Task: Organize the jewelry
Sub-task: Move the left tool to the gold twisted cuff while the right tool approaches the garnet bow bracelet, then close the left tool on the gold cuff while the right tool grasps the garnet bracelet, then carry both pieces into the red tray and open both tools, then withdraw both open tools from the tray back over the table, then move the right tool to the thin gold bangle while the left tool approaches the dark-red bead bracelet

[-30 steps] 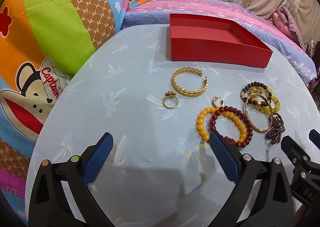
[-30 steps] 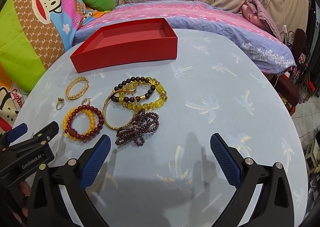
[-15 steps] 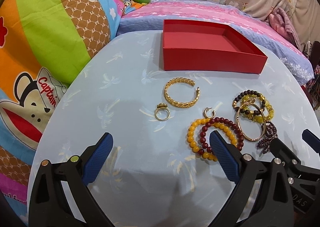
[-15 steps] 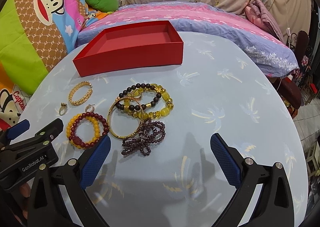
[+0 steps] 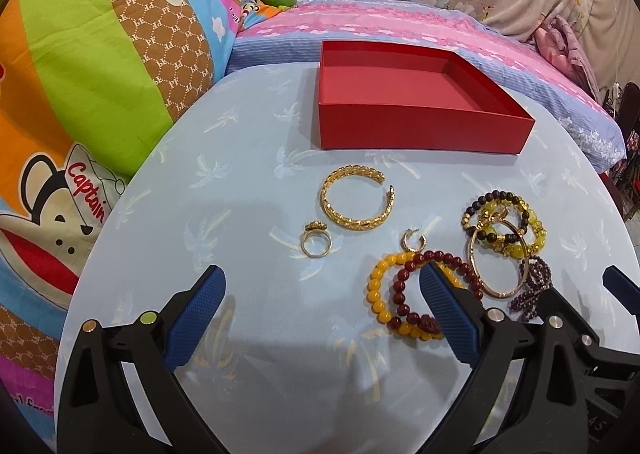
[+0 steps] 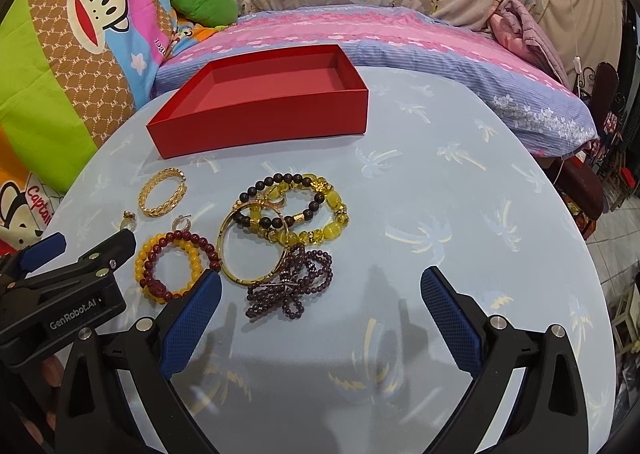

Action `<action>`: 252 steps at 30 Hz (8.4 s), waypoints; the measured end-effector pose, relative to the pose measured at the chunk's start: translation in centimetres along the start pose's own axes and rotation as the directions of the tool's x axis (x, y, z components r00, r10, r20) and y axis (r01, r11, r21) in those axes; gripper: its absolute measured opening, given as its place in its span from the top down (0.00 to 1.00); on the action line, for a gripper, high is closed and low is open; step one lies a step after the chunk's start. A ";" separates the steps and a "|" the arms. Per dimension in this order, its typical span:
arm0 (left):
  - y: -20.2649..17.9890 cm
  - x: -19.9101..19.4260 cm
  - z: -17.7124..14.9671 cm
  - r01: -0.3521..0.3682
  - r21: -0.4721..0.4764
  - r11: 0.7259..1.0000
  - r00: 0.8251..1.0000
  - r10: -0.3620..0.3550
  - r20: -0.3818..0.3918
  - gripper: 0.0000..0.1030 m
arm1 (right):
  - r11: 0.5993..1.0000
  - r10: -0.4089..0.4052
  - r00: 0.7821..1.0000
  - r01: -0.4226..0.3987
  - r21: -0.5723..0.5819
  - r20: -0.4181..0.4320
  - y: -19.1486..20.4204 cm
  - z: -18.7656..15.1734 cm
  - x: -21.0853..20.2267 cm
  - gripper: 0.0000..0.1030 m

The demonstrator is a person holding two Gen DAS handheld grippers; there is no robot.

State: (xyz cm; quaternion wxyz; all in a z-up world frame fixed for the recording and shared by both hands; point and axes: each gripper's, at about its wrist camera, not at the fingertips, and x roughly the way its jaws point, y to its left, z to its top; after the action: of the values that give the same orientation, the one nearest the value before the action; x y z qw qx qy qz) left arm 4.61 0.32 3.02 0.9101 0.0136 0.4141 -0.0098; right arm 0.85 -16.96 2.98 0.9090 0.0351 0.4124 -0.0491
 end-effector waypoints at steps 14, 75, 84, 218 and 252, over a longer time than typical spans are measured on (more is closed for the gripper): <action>-0.8 6.1 3.6 0.012 -0.011 1.000 0.998 -0.012 -0.061 0.10 | 1.000 0.000 1.000 0.001 0.028 -0.025 -0.8 2.1 2.1 0.06; -0.2 -0.5 -1.8 0.111 0.032 0.993 0.993 -0.110 -0.053 0.48 | 0.993 0.114 0.990 -0.112 0.033 -0.079 -0.5 -0.8 1.8 0.93; -0.3 -1.9 -1.4 0.116 0.030 0.993 0.993 -0.115 -0.024 0.48 | 0.989 0.126 0.992 -0.124 0.078 -0.026 -1.9 -0.3 -0.6 0.96; 2.8 0.6 -0.9 0.109 -0.010 0.994 0.991 -0.110 -0.075 0.28 | 0.990 0.142 0.985 -0.141 0.015 -0.099 3.4 1.9 3.9 0.50; 1.4 0.4 -0.9 0.138 0.012 0.990 0.988 -0.137 -0.076 0.28 | 0.991 0.120 0.989 -0.114 0.072 -0.083 1.5 1.4 2.4 0.48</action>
State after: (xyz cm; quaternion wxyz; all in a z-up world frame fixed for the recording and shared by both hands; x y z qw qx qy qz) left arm 4.27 1.78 2.13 0.8909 -0.0066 0.4479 -0.0755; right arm 3.70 -15.80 2.13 0.8898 0.0920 0.4469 -0.0078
